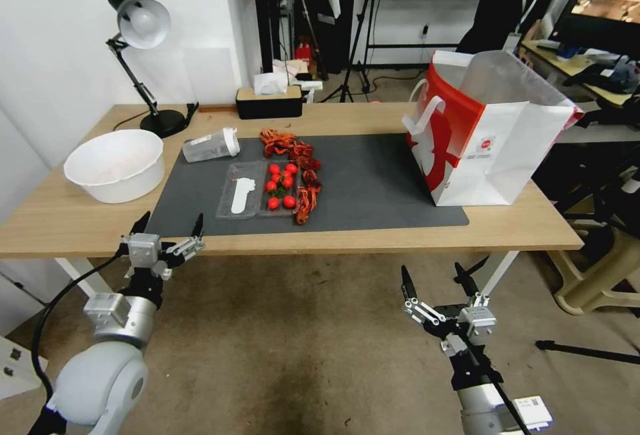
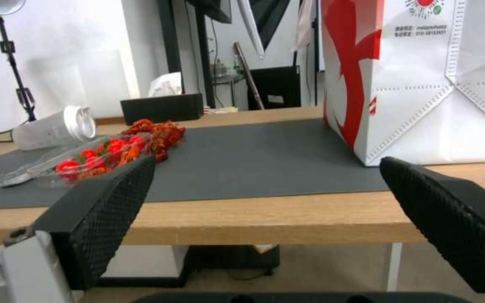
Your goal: Pick up the trash from the table and place it into the takeout bag.
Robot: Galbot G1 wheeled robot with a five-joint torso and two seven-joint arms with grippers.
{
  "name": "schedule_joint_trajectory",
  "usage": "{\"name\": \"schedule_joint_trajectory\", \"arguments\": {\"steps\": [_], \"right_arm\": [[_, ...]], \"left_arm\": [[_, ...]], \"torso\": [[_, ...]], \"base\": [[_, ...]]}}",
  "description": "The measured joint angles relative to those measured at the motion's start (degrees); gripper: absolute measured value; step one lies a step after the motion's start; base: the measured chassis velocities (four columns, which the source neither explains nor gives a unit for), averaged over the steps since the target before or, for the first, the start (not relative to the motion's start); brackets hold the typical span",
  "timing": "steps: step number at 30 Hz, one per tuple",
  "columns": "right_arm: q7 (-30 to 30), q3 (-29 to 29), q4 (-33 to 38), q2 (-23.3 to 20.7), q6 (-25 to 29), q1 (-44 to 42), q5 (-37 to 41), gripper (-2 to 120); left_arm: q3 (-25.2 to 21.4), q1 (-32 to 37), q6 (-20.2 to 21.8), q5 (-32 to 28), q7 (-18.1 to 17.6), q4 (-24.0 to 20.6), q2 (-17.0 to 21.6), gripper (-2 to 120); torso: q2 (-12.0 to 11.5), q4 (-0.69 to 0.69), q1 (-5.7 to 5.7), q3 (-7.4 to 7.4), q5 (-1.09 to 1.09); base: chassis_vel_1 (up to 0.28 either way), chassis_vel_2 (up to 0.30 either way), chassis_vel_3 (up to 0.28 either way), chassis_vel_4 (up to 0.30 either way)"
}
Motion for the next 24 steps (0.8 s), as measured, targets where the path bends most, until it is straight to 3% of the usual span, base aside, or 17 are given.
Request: {"name": "schedule_joint_trajectory", "arguments": {"steps": [6,13,16,18,24], "right_arm": [[0.00,0.01,0.02,0.56,-0.01,-0.25,-0.50,100],[-0.03,0.36,0.30,1.03,-0.02,-0.81,-1.10,100],[-0.07,0.76,0.58,1.07,-0.01,-1.28,-1.15,100],[-0.07,0.87,0.63,1.04,-0.01,-1.37,-1.15,100],[-0.07,1.17,0.66,0.96,0.00,-1.60,-1.15,100]], "left_arm": [[1.78,-3.53,1.11,-1.93,-0.11,1.13,2.10,100],[6.42,-13.75,4.62,-7.54,-0.80,4.53,6.22,100],[10.21,-21.94,5.89,-10.06,-0.81,8.65,9.87,100],[11.12,-23.89,6.03,-10.59,-0.52,9.81,10.96,100],[17.87,-39.40,6.88,-13.20,3.22,19.18,16.77,100]], "torso": [[0.00,0.00,0.00,0.00,0.00],[0.00,-0.01,0.00,0.00,0.00],[0.00,-0.02,0.00,0.00,-0.01],[0.00,-0.01,0.00,0.00,0.00],[0.00,-0.01,0.00,0.01,-0.01]], "base": [[0.000,0.000,0.000,0.000],[0.000,0.000,0.000,0.000],[0.000,0.000,0.000,0.000],[0.000,0.000,0.000,0.000],[0.000,0.000,0.000,0.000]]}}
